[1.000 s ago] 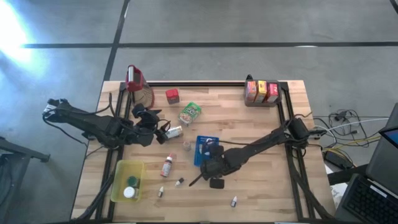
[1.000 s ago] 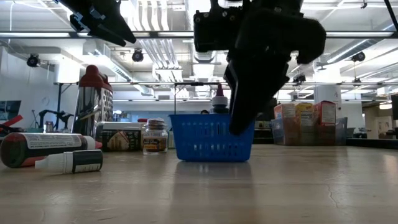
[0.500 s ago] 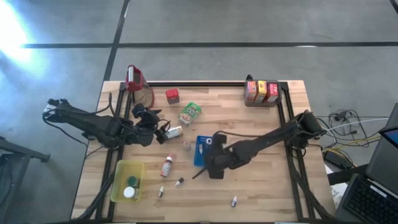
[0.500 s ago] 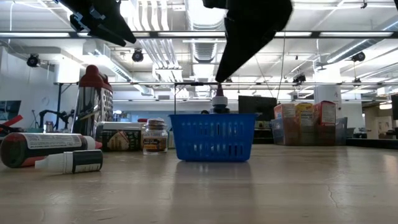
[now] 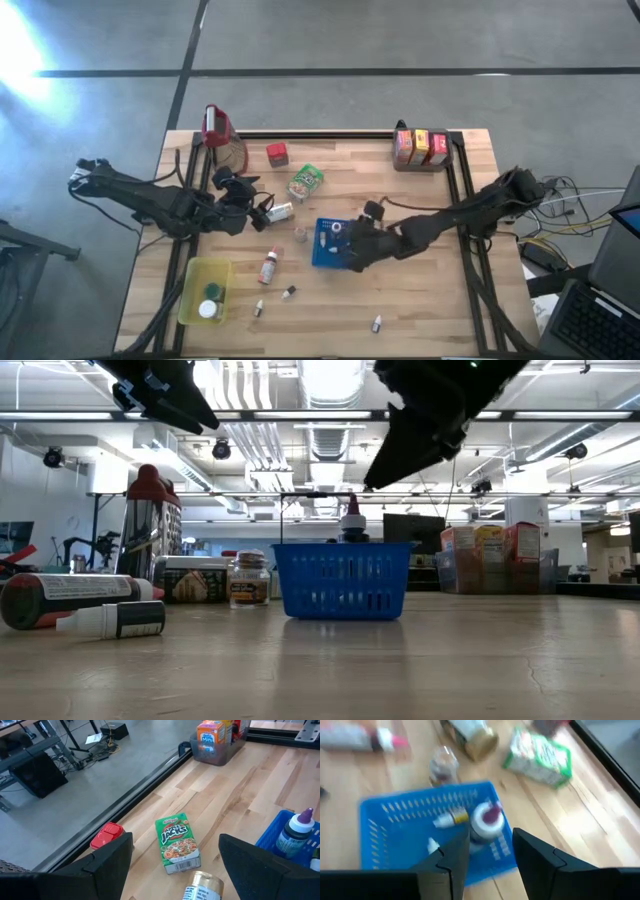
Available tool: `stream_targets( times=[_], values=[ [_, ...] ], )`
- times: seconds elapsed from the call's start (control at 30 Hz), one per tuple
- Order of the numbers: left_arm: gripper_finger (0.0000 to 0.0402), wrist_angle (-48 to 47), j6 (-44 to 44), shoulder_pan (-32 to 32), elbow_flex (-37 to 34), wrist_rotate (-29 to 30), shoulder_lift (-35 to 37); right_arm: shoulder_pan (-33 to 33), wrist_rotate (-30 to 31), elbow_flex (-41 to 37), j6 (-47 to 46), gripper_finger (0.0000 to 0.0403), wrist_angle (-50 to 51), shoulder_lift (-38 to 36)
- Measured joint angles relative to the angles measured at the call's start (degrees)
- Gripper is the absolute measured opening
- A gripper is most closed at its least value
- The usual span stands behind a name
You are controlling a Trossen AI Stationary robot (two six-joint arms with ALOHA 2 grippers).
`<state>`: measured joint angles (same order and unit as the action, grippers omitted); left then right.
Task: Pick & Place Kitchen Items
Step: Remove the large purple food coloring bottle from the blue bin
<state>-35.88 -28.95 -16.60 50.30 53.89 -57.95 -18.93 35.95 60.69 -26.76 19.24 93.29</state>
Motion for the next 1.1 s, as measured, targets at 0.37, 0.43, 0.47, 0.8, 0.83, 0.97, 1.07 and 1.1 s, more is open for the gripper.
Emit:
stream_targets(
  times=[0.37, 0.43, 0.47, 0.8, 0.83, 0.97, 1.07, 1.1],
  values=[
    [0.03, 0.1, 0.0, 0.0, 0.0, 0.0, 0.0, 2.0, -4.6, -14.0, 3.6, 0.018, -23.2, -4.1],
    [0.03, 0.1, 0.0, 0.0, 0.0, 0.0, 0.0, 2.3, -4.7, -14.7, 4.7, 0.0186, -25.4, -3.5],
    [0.03, 0.1, 0.0, 0.0, 0.0, 0.0, 0.0, 2.4, -4.7, -14.7, 4.8, 0.0189, -26.5, -3.1],
    [0.03, 0.3, 0.0, 0.0, 0.0, 0.0, 0.0, 4.7, -5.0, -14.2, 5.3, 0.0197, -28.2, -0.3],
    [0.03, 0.3, 0.0, 0.0, 0.0, 0.0, 0.0, 4.9, -5.2, -14.3, 5.3, 0.0195, -28.2, 0.0],
    [0.03, 0.3, 0.0, 0.0, 0.0, 0.0, 0.0, 6.0, -8.4, -14.3, 4.8, 0.0188, -29.1, 1.1],
    [0.03, 0.3, 0.0, 0.0, 0.0, 0.0, 0.0, 6.4, -9.0, -14.4, 4.7, 0.0188, -29.7, 1.5],
    [0.03, 0.3, 0.0, 0.0, 0.0, 0.0, 0.0, 6.5, -9.0, -14.4, 4.8, 0.0189, -29.8, 1.6]
  ],
)
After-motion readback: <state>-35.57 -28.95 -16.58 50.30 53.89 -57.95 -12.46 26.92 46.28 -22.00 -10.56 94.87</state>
